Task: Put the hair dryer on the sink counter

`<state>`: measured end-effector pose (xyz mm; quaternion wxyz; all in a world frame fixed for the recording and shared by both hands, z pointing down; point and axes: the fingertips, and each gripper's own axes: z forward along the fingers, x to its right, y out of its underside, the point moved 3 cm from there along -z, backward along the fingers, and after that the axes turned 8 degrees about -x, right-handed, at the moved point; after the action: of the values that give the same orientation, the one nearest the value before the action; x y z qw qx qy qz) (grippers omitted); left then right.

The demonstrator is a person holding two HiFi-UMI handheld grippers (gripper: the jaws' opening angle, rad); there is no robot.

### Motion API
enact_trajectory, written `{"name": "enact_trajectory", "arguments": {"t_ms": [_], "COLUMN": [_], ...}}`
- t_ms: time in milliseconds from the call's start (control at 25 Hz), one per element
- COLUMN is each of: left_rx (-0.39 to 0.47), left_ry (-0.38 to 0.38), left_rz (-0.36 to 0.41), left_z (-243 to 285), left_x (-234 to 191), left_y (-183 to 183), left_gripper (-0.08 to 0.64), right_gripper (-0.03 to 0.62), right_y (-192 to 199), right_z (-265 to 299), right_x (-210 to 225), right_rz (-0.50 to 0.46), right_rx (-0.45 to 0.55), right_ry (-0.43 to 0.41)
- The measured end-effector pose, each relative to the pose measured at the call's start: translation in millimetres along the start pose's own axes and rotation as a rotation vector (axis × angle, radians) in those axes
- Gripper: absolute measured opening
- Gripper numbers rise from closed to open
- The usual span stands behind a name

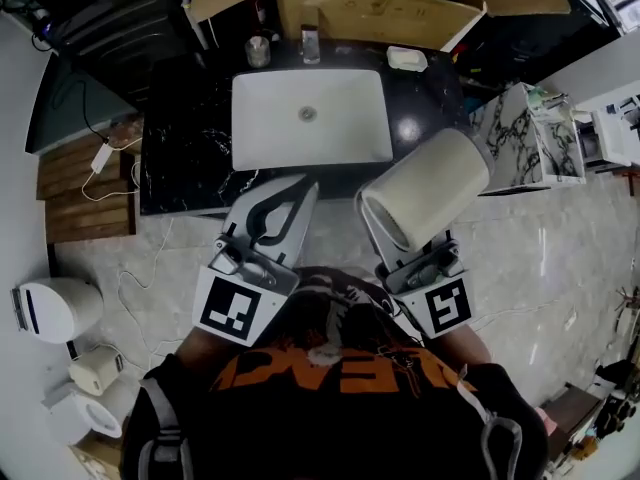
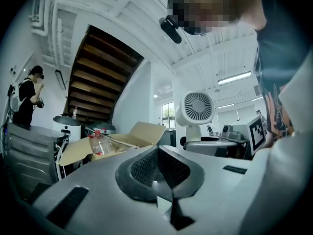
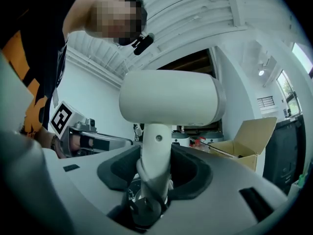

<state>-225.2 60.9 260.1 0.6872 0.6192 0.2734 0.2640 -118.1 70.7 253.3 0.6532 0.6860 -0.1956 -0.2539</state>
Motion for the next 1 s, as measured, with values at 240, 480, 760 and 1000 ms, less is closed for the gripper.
{"name": "enact_trajectory", "arguments": {"t_ms": [240, 480, 760, 1000], "left_rx": [-0.016, -0.012, -0.026, -0.037], "left_ry": [0.068, 0.112, 0.118, 0.080], "left_rz": [0.000, -0.022, -0.021, -0.040], "left_z": [27, 52, 104, 166], "left_x": [-45, -59, -47, -21], "left_y": [2, 3, 2, 4], "left_gripper": [0.021, 0.021, 0.021, 0.021], "right_gripper": [0.196, 0.196, 0.196, 0.196], "right_y": [5, 11, 24, 38], "right_z": [53, 70, 65, 57], "right_x": [16, 33, 86, 149], "right_rz": [0.008, 0.007, 0.016, 0.029], "right_rx": [-0.004, -0.011, -0.025, -0.039], "right_ry": [0.034, 0.073, 0.087, 0.044]}}
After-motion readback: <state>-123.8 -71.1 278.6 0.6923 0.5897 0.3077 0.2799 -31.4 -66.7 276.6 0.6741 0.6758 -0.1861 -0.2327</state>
